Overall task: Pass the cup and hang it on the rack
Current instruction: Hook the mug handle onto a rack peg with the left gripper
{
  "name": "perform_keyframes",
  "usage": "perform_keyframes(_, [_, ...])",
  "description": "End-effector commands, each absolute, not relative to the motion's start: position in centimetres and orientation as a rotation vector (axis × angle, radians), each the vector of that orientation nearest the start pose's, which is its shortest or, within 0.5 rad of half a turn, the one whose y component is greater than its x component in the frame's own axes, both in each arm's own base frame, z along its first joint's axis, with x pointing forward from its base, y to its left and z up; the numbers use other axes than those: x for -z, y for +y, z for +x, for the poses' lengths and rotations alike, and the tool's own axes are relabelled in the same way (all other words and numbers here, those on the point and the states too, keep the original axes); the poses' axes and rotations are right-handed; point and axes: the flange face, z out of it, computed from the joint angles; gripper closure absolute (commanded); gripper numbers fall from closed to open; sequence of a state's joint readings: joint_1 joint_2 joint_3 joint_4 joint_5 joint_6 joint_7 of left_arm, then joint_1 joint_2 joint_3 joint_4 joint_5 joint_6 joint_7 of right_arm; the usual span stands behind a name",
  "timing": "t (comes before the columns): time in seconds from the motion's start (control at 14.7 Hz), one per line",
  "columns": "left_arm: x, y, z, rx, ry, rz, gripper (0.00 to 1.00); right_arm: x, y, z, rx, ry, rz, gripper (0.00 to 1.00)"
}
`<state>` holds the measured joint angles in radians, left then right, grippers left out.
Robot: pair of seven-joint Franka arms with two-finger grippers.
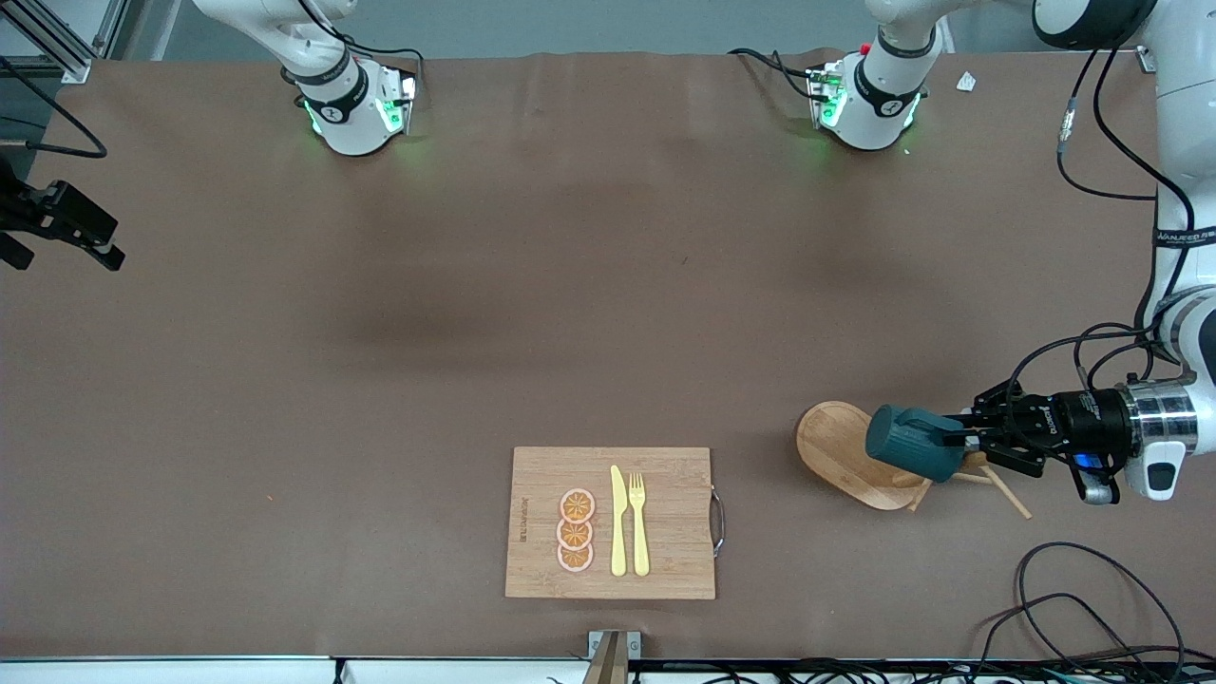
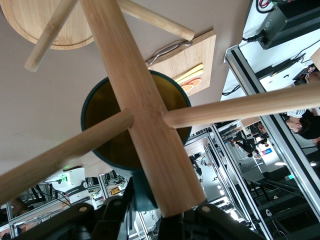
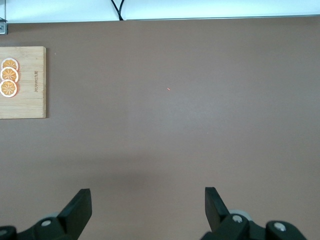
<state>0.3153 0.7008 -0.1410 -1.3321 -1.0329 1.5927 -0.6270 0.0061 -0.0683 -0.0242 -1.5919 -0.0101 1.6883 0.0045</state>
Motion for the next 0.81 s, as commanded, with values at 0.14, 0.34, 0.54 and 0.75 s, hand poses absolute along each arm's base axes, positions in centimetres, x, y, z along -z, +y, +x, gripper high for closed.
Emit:
perform_keyframes(0.14, [-35.0,6.9,70.8,0.727,1.065,1.715,0.96,-66.4,-1.3,54.5,0.257,0.026,-3.155,0.00])
perform_keyframes(0.34, [-35.0,6.9,70.8,0.730,1.070,1.713,0.70,-66.4,-1.3,54.5,0.257,0.026,-3.155,0.00])
perform_keyframes(0.54, [-35.5,6.7,70.8,0.768,1.125,1.686,0.56,-66.3,-1.3,54.6,0.254,0.025,-3.156,0.00])
perform_keyframes(0.75, [-36.3,6.2,70.9,0.785,1.142,1.671,0.30,-66.3,-1.3,54.6,0.254,0.023,-3.157,0.00])
